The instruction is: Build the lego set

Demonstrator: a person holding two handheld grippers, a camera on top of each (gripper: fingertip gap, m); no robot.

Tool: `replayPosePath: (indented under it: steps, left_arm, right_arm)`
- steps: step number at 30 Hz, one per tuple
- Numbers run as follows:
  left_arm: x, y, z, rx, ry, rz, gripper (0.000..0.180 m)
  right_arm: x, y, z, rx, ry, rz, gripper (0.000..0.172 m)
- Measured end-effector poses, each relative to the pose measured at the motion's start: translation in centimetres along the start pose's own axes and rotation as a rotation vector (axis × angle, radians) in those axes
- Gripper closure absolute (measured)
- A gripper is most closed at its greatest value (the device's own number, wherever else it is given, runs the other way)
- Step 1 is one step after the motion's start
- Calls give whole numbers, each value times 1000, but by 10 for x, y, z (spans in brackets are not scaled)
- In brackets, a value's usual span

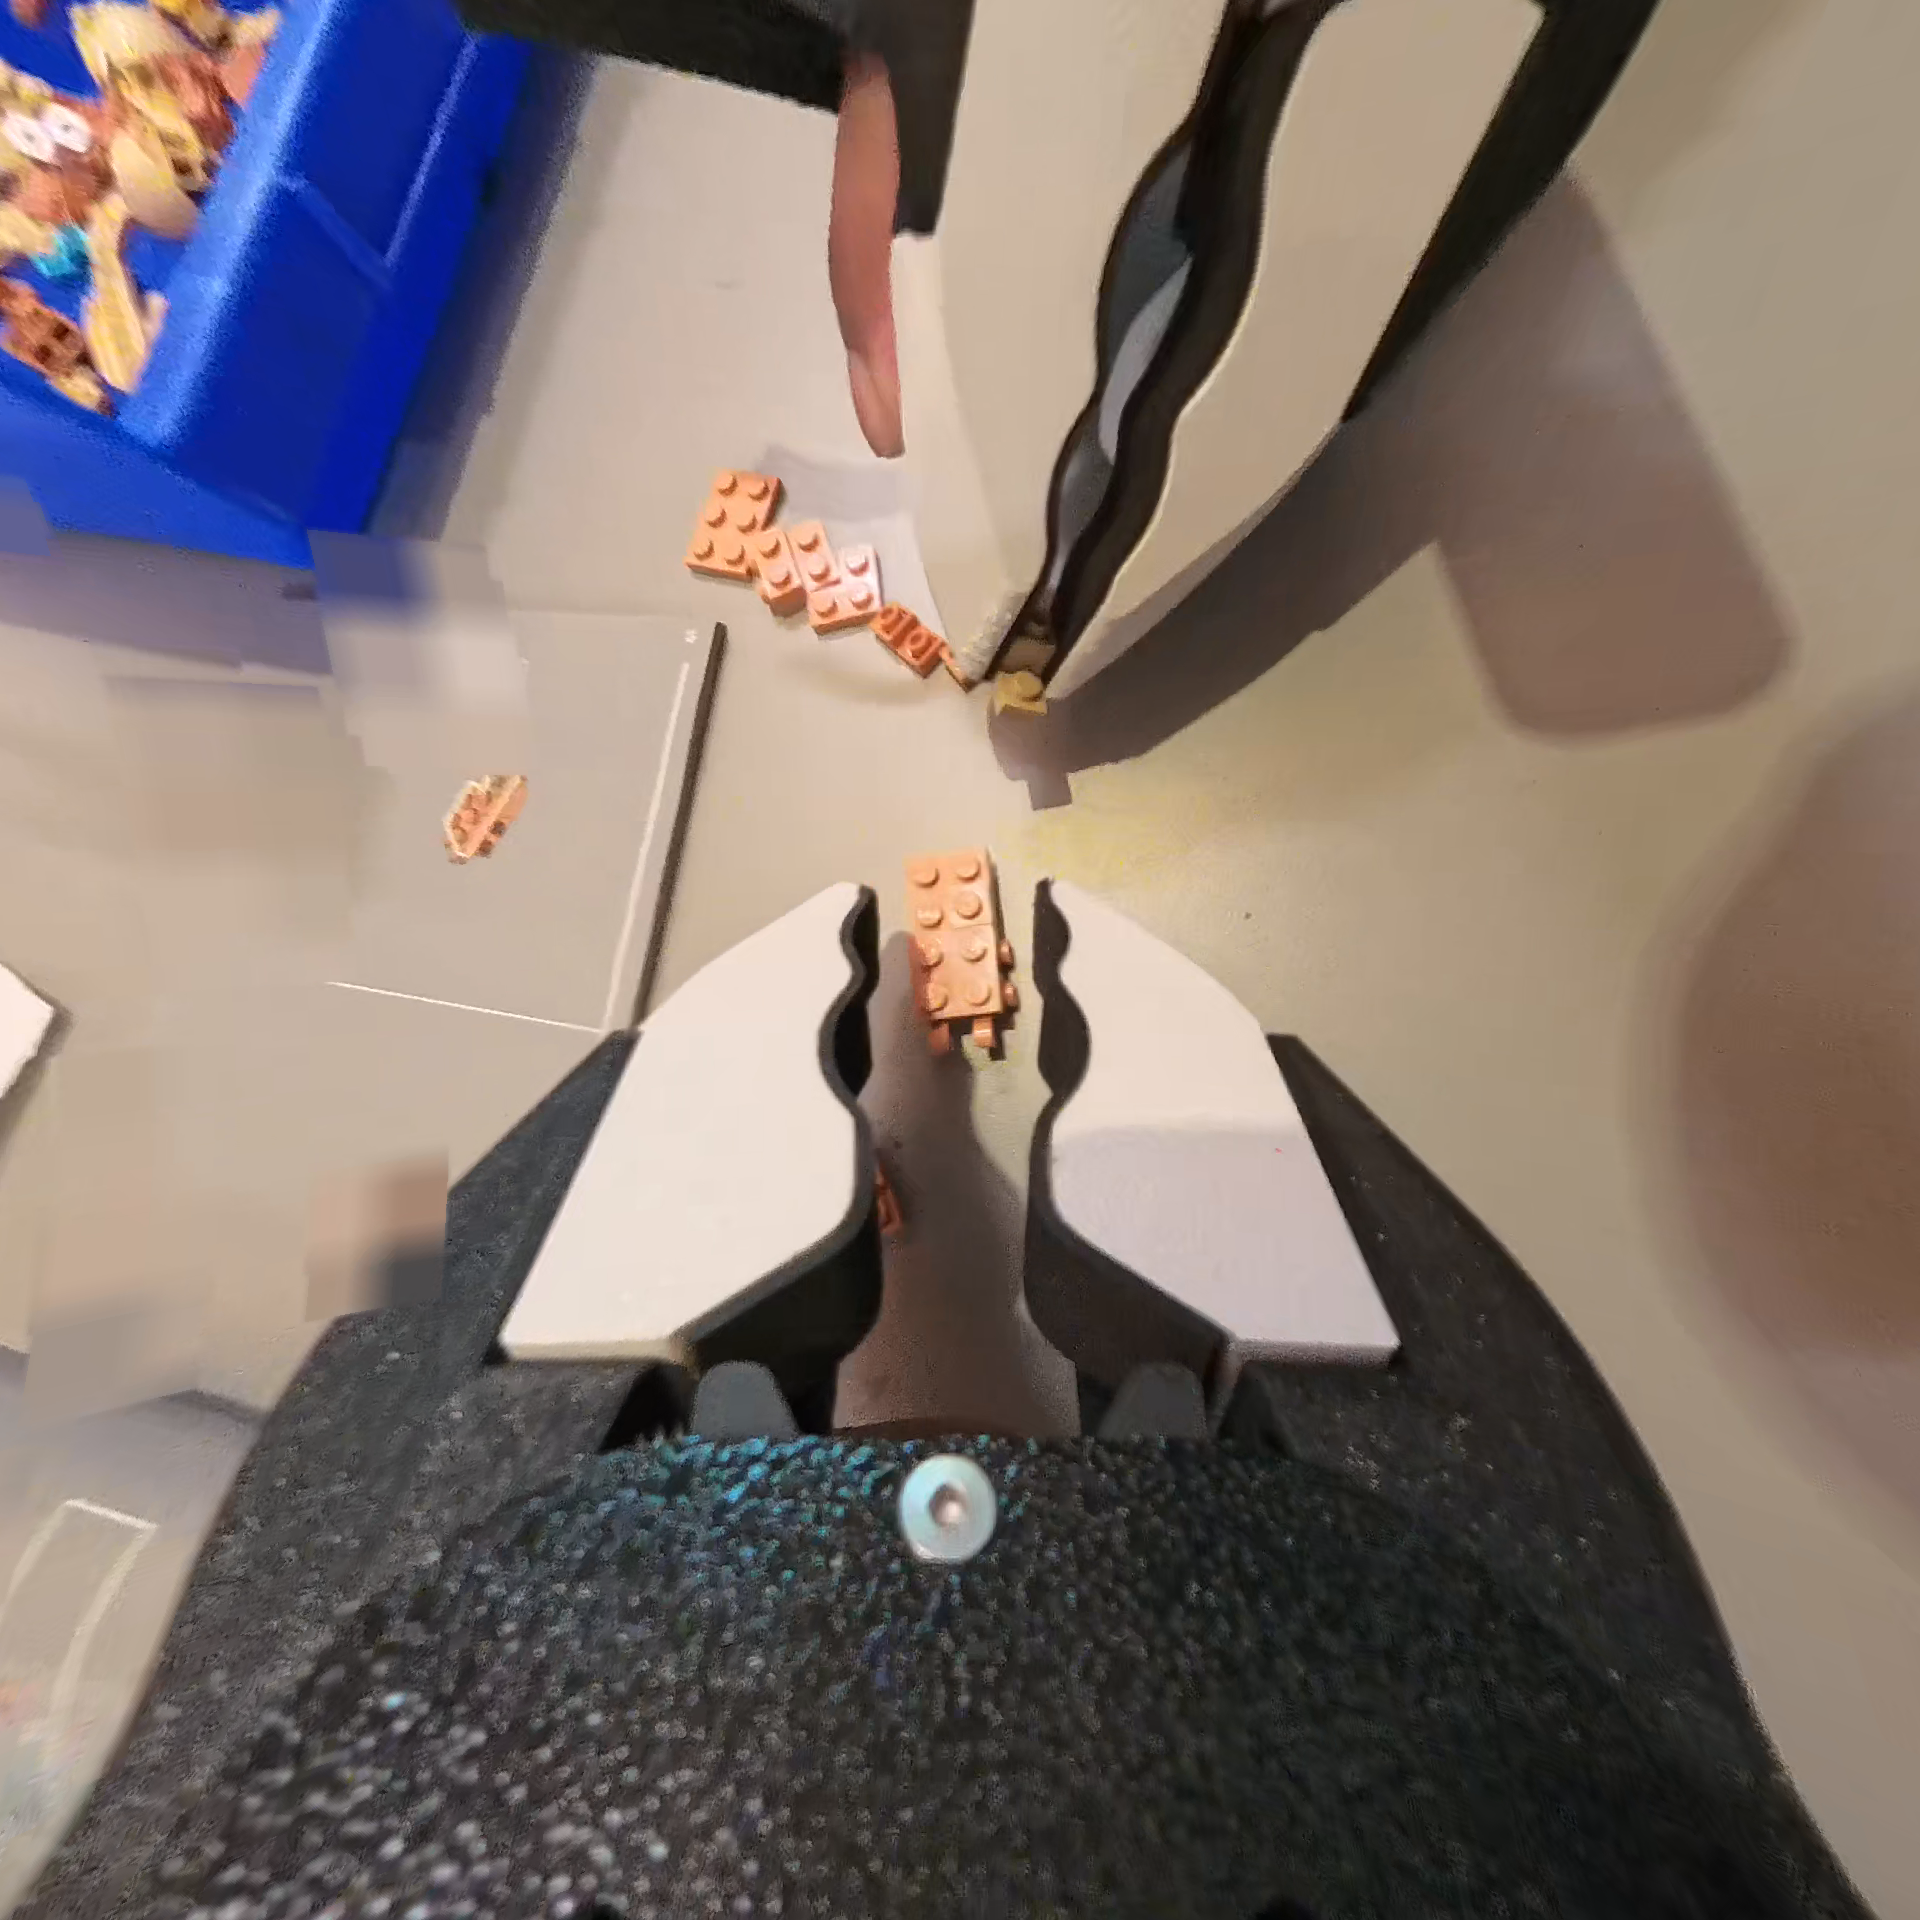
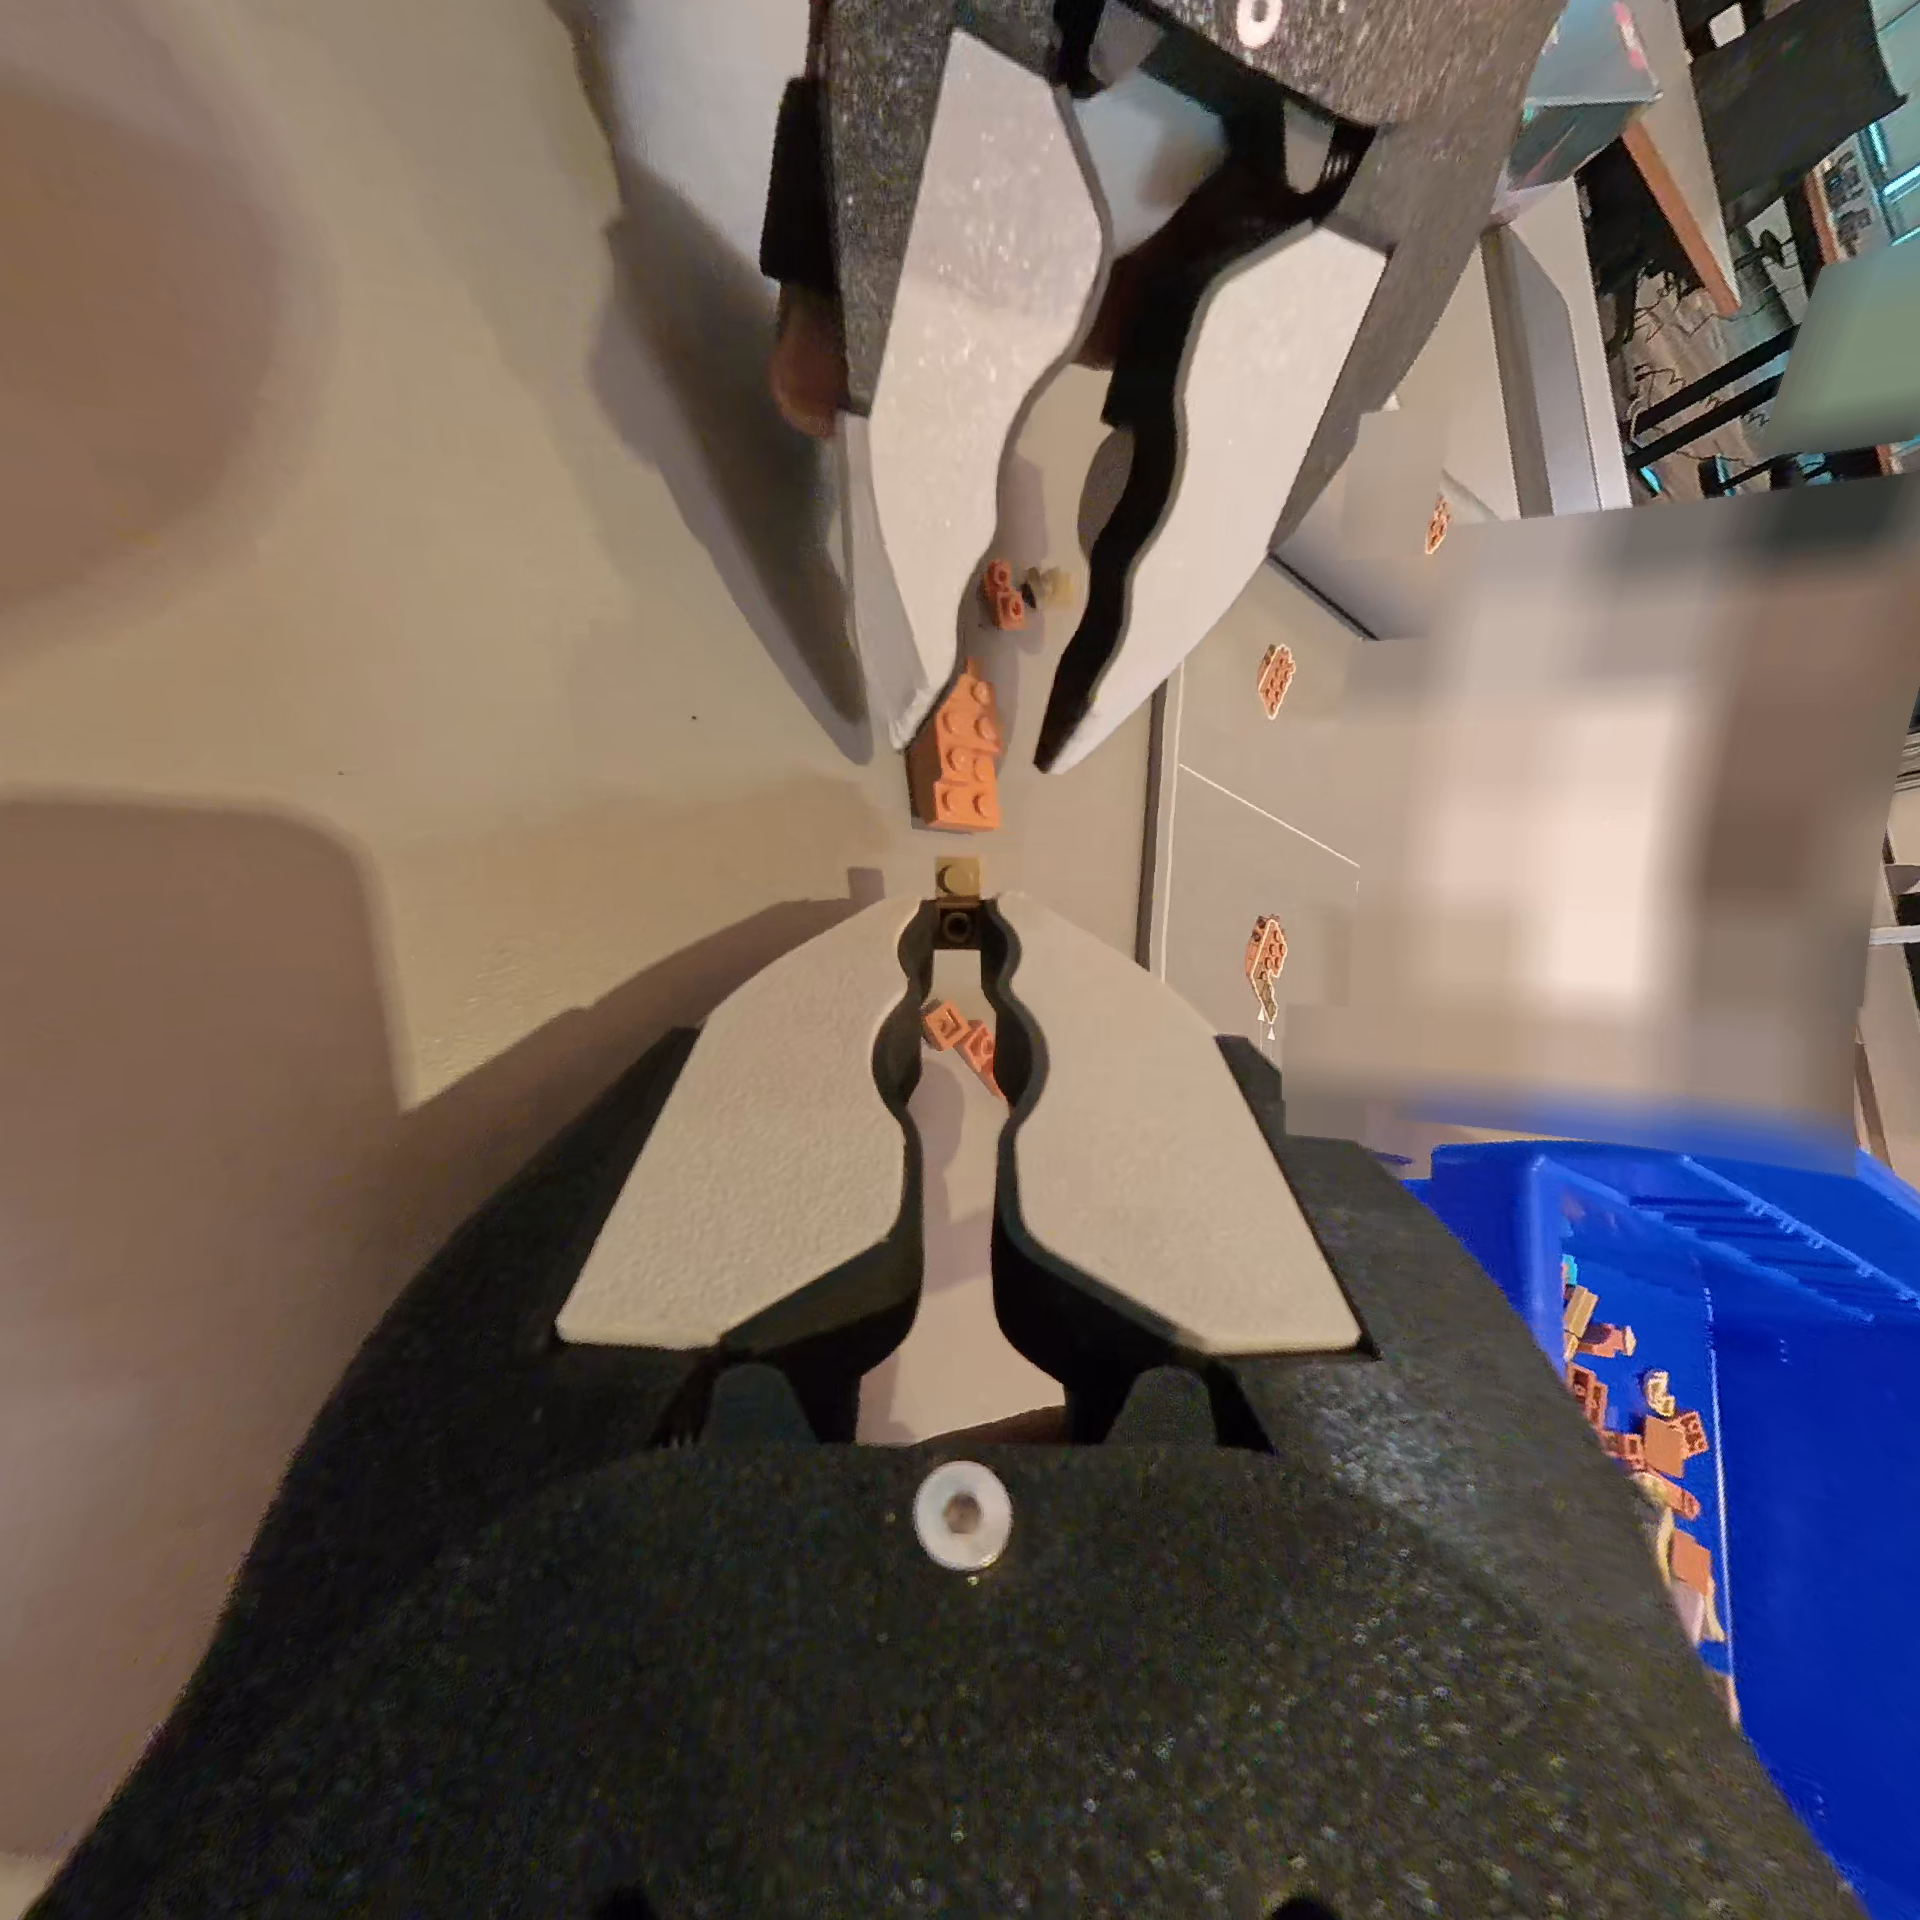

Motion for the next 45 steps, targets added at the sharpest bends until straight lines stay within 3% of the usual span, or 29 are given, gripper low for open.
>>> replayPosePath:
  steps: [6, 14, 20, 45]
  left_arm:
    - [-7, 3, -8, 99, -53, -67, 162]
    - [-4, 10, 10, -223, -78, 91, 163]
    - [-3, 12, 18, -376, -155, 230, 163]
    - [-13, 17, 19, -510, -244, 330, 163]
  right_arm:
    - [-1, 1, -1, -74, 8, 44, 164]
    - [0, 4, -1, -98, 15, 39, 164]
    - [-1, 4, -1, -54, -2, -5, 164]
    - [-10, 1, -6, -21, -102, -85, 164]
Point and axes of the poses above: each gripper's, where its closed fingertips meet, x back along the fingers, z out of its top, y = z × x across the jaws, the point moved 5 cm from there along x, back along the fingers, and after that the axes turned 7 degrees about -x, right-handed, at the moved point
